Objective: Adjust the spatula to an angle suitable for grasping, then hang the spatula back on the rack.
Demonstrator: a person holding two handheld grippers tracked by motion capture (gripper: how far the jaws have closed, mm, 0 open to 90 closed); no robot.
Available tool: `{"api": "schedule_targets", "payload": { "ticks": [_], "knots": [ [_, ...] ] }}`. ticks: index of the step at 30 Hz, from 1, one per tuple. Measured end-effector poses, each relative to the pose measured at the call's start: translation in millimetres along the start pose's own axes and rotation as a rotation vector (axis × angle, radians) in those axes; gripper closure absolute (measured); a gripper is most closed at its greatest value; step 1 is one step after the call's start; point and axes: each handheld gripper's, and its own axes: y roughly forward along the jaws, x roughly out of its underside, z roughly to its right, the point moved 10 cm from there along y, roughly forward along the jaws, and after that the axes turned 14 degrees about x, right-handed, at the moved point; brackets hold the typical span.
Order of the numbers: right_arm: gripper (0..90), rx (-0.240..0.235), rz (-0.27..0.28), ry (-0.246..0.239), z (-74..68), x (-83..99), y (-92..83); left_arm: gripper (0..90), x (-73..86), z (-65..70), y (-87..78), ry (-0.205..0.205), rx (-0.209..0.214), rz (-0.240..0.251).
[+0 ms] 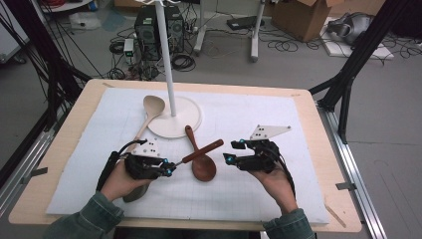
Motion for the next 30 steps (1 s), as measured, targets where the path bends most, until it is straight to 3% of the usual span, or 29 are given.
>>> {"api": "schedule_targets", "payload": {
  "ticks": [15, 19, 30],
  "knots": [
    [32.2, 0.003, 0.002, 0.022, -10.4, -6.2, 10.5, 83.3, -5.8, -3.6, -11.0, -0.007, -0.012, 0.031],
    [32.5, -0.007, -0.006, 0.041, -15.8, -7.2, 13.1, 83.3, -7.2, -4.3, -12.5, -0.011, -0.013, 0.041],
    [33.9, -0.021, -0.01, 0.028, -30.5, -16.5, 21.5, 83.4, -14.4, -3.5, -16.7, -0.008, -0.031, 0.072]
  ]
}}
